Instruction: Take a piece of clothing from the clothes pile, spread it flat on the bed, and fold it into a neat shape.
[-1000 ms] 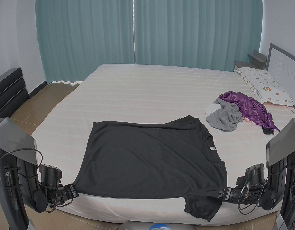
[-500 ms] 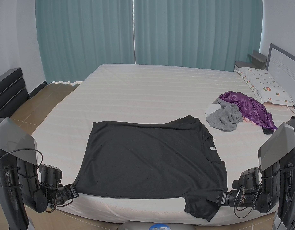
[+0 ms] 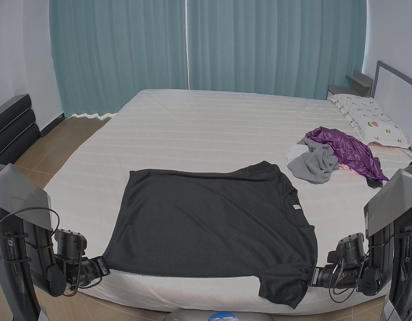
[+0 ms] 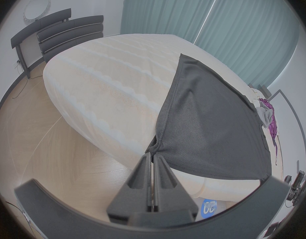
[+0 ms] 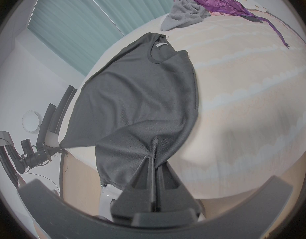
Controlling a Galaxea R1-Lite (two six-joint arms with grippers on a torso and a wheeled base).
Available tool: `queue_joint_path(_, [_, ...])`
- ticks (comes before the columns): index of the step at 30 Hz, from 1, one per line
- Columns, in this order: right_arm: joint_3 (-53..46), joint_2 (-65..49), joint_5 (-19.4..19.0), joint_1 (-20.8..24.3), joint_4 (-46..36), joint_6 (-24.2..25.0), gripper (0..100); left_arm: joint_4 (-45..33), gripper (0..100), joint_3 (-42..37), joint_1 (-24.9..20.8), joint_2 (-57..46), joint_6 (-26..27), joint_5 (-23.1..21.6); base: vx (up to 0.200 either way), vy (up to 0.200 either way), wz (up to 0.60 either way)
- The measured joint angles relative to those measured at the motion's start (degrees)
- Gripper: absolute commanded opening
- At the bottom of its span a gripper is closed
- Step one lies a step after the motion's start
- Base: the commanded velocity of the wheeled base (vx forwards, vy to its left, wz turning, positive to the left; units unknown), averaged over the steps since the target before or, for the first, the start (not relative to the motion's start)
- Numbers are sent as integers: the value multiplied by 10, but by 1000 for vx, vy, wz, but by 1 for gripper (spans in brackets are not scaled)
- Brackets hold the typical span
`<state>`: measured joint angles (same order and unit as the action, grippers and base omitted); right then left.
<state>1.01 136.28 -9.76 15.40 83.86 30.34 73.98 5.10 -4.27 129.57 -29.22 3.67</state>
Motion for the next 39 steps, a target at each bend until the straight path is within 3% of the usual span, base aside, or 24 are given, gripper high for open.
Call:
queue_joint_path(5, [0,-18,-1,0,-66,-13,0,0,0,-2,0,0,2,0,0,0,0])
queue_joint_path(11, [0,-66,-6,-16,-145,-64,0,0,0,-5,4,0,10,0,0,0,0])
queue_joint_path(17, [0,-111,-31,-31,-219,-96,0,-1,0,-12,15,-2,46,0,0,0,0])
queue_joint_path(26, [0,-99,-35,-19,-200,-106,0,0,0,-30,25,-1,75,1,0,0,0])
queue_joint_path(27, [0,-95,-34,-18,-190,-106,0,0,100,-30,25,0,75,0,0,0,0])
queue_joint_path(28, [0,-90,-34,-17,-183,-106,0,0,100,-30,24,1,75,0,0,0,0])
queue_joint_path(29, [0,-85,-33,-16,-176,-106,100,0,100,-29,24,3,74,0,0,0,0])
queue_joint_path(39, [0,-66,-36,-25,-112,-68,100,0,100,-22,18,14,58,-12,0,0,0])
